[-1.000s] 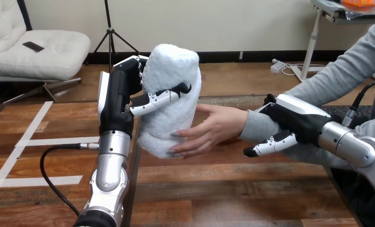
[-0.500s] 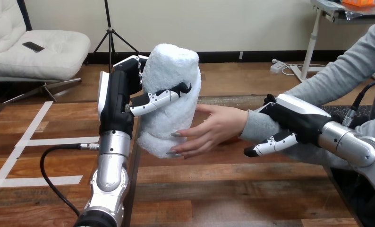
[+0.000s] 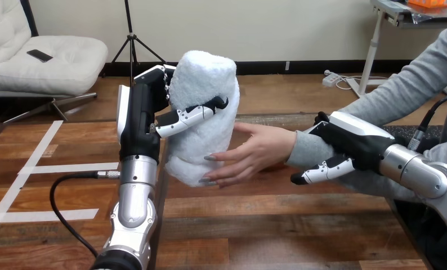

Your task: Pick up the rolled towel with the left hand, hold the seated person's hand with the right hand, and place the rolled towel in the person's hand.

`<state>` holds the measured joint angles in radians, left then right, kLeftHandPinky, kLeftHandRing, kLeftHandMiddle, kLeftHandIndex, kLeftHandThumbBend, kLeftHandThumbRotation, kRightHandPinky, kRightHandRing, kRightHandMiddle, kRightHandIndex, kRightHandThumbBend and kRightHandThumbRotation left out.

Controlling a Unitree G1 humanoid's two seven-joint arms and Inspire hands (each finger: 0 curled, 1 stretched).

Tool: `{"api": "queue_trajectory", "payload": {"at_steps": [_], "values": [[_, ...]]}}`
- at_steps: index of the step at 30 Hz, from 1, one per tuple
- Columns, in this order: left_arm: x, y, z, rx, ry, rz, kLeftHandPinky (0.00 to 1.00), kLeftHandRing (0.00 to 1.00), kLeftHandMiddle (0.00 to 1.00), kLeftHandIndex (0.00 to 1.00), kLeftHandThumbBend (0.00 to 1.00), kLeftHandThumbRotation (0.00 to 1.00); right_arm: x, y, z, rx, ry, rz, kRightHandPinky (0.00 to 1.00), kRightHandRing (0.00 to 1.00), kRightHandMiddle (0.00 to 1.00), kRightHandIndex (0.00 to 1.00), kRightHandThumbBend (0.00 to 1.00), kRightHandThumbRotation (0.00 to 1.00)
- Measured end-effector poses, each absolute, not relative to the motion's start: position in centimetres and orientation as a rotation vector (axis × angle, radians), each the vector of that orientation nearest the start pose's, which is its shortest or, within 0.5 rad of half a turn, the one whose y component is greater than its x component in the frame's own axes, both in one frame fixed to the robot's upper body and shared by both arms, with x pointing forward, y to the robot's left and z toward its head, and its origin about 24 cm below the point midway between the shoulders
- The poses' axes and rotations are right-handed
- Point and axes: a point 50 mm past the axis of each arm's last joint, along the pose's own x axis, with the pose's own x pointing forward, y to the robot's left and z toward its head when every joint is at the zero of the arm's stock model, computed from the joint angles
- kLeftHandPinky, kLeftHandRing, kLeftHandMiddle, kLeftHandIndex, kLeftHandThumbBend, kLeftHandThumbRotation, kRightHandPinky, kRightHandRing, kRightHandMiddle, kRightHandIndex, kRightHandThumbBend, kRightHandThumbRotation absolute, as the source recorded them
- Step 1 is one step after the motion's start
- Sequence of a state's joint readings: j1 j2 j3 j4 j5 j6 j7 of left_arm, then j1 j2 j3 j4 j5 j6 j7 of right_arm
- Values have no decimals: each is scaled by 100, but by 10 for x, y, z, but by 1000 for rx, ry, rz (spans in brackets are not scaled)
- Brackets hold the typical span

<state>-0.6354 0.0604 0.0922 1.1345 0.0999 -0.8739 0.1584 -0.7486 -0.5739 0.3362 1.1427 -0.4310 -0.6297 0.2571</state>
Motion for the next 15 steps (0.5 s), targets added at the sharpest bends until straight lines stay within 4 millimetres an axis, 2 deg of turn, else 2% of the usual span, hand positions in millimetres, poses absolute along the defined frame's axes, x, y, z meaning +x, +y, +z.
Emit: {"api": "queue_trajectory", "payload": {"at_steps": [15], "values": [[338,132,56,75,-371,18,34,37,41,42,60,0,352,-229,68,-1095,34,572,28,31,37,39,68,47]]}}
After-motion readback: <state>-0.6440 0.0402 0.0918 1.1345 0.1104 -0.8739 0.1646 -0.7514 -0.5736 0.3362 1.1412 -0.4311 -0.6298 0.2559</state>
